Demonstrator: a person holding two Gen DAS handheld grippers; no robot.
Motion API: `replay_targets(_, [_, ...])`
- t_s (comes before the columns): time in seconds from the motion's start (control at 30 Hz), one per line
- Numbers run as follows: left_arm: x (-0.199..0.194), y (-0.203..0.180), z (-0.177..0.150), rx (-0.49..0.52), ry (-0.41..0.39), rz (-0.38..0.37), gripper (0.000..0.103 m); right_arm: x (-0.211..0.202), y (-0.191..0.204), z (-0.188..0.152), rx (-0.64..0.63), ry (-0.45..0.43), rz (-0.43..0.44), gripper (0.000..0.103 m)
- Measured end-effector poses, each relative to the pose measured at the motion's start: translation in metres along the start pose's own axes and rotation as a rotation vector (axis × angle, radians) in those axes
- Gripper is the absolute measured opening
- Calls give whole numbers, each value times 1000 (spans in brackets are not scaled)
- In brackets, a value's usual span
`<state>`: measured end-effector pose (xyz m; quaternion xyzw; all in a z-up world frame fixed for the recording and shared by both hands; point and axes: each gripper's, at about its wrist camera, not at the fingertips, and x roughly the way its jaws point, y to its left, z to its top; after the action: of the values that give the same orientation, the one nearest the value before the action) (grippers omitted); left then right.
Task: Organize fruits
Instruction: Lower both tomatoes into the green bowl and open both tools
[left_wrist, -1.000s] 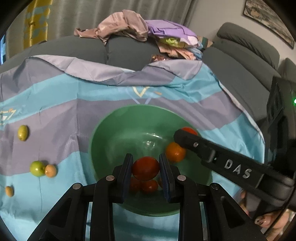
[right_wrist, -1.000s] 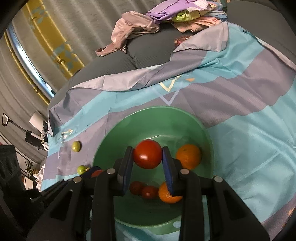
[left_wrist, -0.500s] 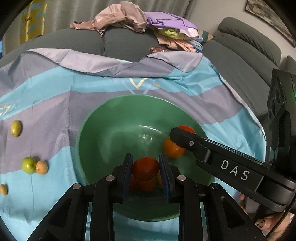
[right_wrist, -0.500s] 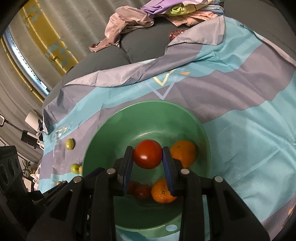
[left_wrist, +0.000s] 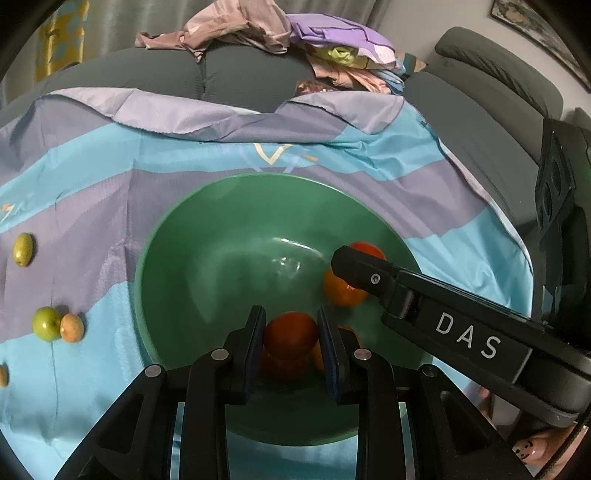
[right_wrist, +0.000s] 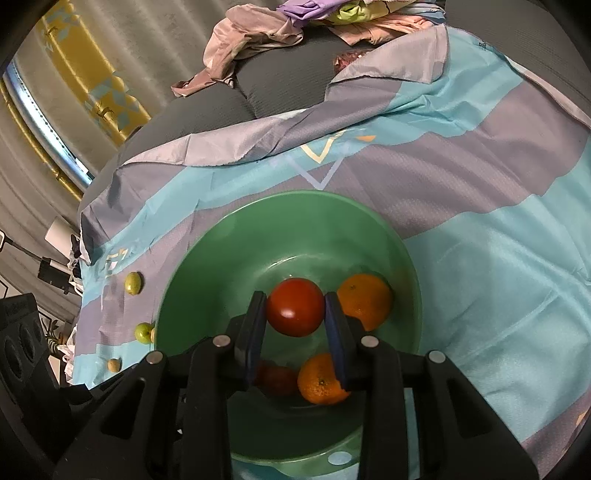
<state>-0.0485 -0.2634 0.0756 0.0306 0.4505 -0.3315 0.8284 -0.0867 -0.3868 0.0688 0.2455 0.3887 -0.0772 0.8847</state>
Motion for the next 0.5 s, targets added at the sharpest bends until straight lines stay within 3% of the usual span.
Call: replay_targets(0.5, [3, 3, -1, -7, 2, -11, 28, -1, 2, 1, -13, -9, 3, 33])
